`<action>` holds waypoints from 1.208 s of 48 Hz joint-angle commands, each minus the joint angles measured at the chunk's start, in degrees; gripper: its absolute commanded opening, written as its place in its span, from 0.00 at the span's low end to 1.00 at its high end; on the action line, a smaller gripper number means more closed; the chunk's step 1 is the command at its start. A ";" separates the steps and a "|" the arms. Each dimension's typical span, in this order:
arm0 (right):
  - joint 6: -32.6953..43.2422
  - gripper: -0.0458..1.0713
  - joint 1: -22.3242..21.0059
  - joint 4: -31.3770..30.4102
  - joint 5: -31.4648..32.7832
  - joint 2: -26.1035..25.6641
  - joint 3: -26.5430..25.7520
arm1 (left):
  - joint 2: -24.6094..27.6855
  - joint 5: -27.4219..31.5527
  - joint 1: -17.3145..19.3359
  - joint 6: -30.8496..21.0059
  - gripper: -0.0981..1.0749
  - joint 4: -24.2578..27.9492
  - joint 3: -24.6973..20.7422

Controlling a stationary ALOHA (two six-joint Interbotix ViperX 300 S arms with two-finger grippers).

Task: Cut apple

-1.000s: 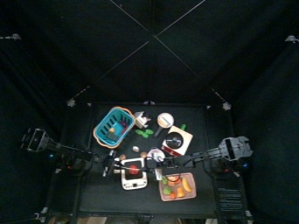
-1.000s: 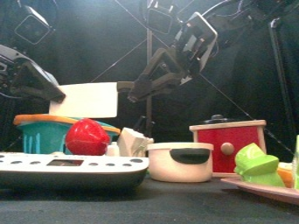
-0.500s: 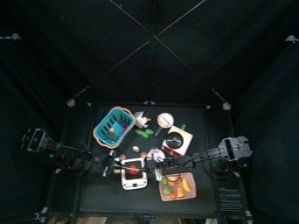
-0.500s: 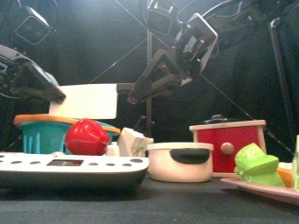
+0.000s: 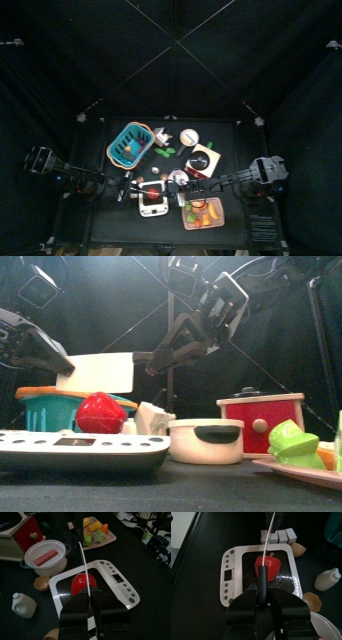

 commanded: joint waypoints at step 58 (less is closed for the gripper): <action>-0.26 0.45 -2.90 -4.83 -0.53 -4.57 -2.90 | -3.08 -0.26 1.14 0.35 0.40 0.79 -3.16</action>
